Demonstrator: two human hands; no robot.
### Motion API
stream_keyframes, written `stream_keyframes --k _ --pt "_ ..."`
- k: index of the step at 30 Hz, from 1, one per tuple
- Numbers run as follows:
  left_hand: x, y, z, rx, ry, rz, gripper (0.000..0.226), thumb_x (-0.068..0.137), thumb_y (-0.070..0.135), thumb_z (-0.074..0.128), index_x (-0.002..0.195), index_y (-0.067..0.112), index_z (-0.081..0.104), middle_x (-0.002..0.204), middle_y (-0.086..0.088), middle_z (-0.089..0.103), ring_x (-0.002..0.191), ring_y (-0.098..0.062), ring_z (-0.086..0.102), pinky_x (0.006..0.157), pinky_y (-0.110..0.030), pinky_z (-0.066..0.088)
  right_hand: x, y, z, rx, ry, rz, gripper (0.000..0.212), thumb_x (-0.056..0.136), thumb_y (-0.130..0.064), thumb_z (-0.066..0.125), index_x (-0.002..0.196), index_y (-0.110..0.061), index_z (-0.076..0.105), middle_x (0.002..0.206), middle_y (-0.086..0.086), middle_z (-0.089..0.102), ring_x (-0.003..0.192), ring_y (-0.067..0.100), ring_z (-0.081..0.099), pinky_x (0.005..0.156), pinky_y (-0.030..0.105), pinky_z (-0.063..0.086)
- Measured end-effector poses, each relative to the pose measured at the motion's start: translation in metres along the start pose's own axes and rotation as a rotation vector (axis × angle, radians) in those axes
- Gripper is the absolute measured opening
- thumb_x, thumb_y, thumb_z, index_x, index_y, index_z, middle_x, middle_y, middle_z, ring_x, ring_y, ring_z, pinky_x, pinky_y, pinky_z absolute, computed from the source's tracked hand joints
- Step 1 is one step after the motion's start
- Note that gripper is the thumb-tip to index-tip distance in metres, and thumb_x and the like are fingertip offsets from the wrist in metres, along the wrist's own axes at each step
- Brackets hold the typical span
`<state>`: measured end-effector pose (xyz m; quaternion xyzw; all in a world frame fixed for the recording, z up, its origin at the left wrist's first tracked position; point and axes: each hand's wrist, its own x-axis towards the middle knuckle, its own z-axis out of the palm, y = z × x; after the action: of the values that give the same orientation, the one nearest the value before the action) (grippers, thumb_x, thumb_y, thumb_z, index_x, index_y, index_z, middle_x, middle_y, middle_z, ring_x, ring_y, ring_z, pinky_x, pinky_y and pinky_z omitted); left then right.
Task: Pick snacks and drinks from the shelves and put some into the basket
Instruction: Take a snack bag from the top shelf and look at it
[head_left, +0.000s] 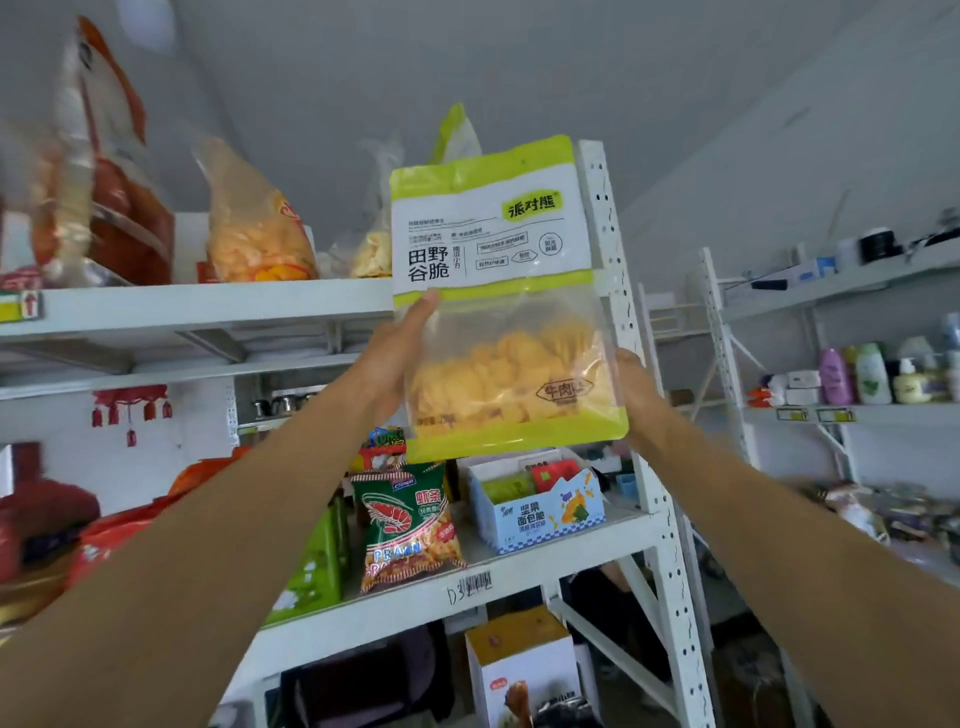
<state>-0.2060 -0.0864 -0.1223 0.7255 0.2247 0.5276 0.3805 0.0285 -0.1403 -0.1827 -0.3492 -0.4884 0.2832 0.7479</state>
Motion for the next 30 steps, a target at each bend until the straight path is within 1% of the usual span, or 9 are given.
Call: stream_keyframes --k 5,9,13,16,18,21,25,27,30 --pt "-0.042 -0.023 -0.013 -0.077 0.183 -0.001 0.036 0.093 0.039 0.063 0.109 0.007 0.066 0.101 -0.007 0.072 0.080 -0.014 0.070 0.068 -0.024 0.056 -0.019 0.026 0.018 -0.155 -0.054 0.002 0.029 0.103 -0.019 0.043 0.089 -0.013 0.068 0.057 -0.001 0.069 0.059 0.017 0.066 0.056 0.027 0.056" --pt "-0.069 -0.048 -0.024 -0.086 0.353 -0.004 0.025 0.092 0.026 0.067 0.080 0.006 0.057 0.078 -0.015 0.066 0.064 -0.022 0.065 0.060 -0.031 0.055 -0.022 0.043 0.031 -0.279 -0.135 -0.007 0.029 0.103 -0.023 0.044 0.102 -0.014 0.071 0.096 0.014 0.073 0.091 0.030 0.069 0.092 0.046 0.054" --pt "-0.092 -0.060 -0.025 -0.126 0.499 0.009 0.028 0.092 0.013 0.066 0.072 0.007 0.048 0.059 -0.005 0.059 0.044 -0.010 0.058 0.041 -0.020 0.047 -0.023 0.051 0.046 -0.223 -0.209 0.126 0.063 0.097 -0.062 0.032 0.112 -0.015 0.072 0.098 0.014 0.074 0.093 0.037 0.069 0.087 0.049 0.055" --pt "-0.105 -0.072 -0.032 -0.109 0.548 0.025 0.033 0.091 0.012 0.068 0.067 0.007 0.046 0.055 -0.010 0.056 0.047 -0.018 0.059 0.042 -0.026 0.051 -0.020 0.049 0.055 -0.135 -0.389 0.143 0.083 0.076 -0.086 0.028 0.123 -0.029 0.065 0.110 -0.004 0.073 0.104 0.016 0.068 0.091 0.036 0.050" --pt "-0.113 -0.080 -0.035 -0.067 0.540 0.053 0.028 0.090 0.020 0.071 0.077 0.008 0.048 0.070 -0.014 0.051 0.061 -0.027 0.056 0.047 -0.038 0.055 -0.026 0.045 0.062 -0.219 -0.485 0.086 0.063 0.074 -0.080 0.046 0.120 -0.041 0.061 0.111 -0.021 0.069 0.104 0.001 0.063 0.092 0.029 0.045" --pt "-0.122 -0.084 -0.035 -0.004 0.567 0.081 0.033 0.085 0.028 0.074 0.080 0.010 0.048 0.074 -0.013 0.045 0.066 -0.030 0.050 0.049 -0.044 0.053 -0.026 0.052 0.070 -0.257 -0.428 0.008 0.041 0.081 -0.041 0.074 0.119 -0.029 0.064 0.113 -0.011 0.070 0.095 0.005 0.067 0.080 0.023 0.050" --pt "-0.135 -0.082 -0.032 0.019 0.565 0.100 0.027 0.090 0.019 0.070 0.077 0.003 0.052 0.075 -0.015 0.051 0.071 -0.030 0.053 0.056 -0.039 0.054 -0.028 0.066 0.073 -0.037 -0.381 0.033 0.025 0.086 -0.021 0.071 0.111 -0.019 0.069 0.113 0.002 0.073 0.102 0.018 0.070 0.094 0.033 0.051" --pt "-0.141 -0.081 -0.033 -0.007 0.523 0.078 0.034 0.089 0.022 0.072 0.080 -0.005 0.054 0.080 -0.022 0.059 0.074 -0.034 0.060 0.067 -0.050 0.056 -0.029 0.071 0.071 0.058 -0.399 0.063 0.030 0.087 -0.017 0.069 0.117 -0.016 0.067 0.115 0.003 0.072 0.107 0.018 0.069 0.096 0.031 0.050" --pt "-0.145 -0.078 -0.036 -0.051 0.465 0.056 0.024 0.089 0.016 0.071 0.088 -0.004 0.058 0.086 -0.028 0.063 0.080 -0.035 0.066 0.070 -0.039 0.057 -0.036 0.074 0.066 0.163 -0.450 0.109 0.037 0.089 -0.011 0.065 0.125 -0.014 0.063 0.119 0.002 0.071 0.111 0.016 0.066 0.094 0.027 0.050"
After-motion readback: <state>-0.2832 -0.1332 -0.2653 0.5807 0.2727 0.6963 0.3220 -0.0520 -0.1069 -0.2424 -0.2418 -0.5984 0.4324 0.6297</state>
